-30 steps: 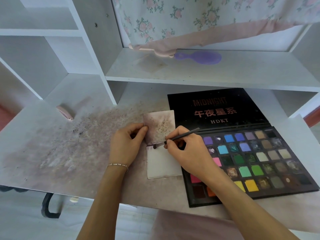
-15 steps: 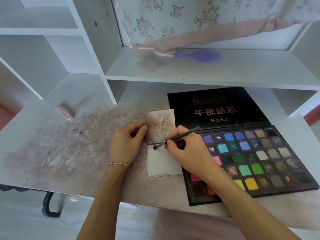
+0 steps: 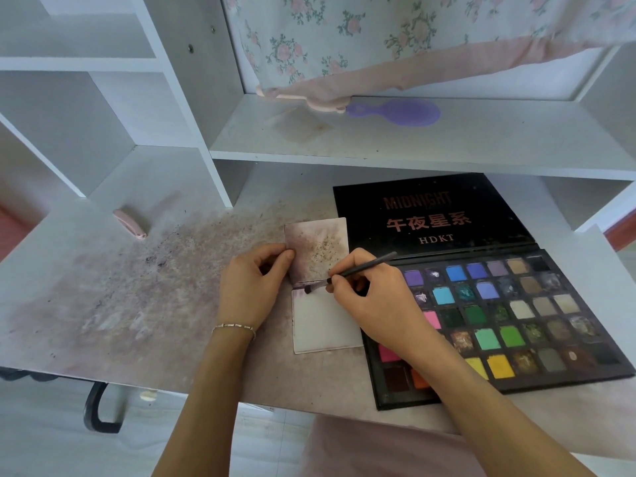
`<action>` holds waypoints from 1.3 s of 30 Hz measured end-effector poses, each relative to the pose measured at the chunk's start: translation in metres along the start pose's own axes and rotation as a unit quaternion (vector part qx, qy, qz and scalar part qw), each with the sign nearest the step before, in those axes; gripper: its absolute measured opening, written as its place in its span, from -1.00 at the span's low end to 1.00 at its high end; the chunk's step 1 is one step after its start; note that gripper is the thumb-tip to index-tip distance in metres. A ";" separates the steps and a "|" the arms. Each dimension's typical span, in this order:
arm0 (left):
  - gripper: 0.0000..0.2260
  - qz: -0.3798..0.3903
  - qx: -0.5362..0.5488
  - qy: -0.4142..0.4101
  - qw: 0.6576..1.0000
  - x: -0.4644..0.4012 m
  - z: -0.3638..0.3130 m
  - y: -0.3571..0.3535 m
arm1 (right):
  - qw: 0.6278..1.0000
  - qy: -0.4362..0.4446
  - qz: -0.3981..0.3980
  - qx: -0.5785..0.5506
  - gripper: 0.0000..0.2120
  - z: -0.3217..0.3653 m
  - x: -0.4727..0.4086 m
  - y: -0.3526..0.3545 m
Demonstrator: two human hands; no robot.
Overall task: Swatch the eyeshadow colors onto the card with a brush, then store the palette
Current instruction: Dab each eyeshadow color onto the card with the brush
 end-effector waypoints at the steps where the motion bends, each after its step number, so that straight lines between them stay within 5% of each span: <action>1: -0.87 0.001 0.000 0.001 1.000 0.000 0.000 0.000 | 1.000 -0.002 0.001 0.001 -0.84 0.000 0.000 0.000; 17: -0.88 -0.001 -0.001 0.006 1.000 0.000 0.000 0.000 | 1.000 0.003 0.001 0.004 -0.85 -0.001 0.000 0.000; 39: -0.87 0.002 -0.026 0.003 1.000 0.001 -0.002 0.000 | 0.983 0.039 -0.099 -0.147 -0.75 -0.007 0.021 0.053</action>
Point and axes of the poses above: each hand's wrist, its own x-axis away from the middle knuckle, its own y-axis out of the back of the hand, z = x × y, the point moved 2 cm from there along -x, towards the middle knuckle, and after that the axes turned 9 degrees about -y, right-handed, at the moved point
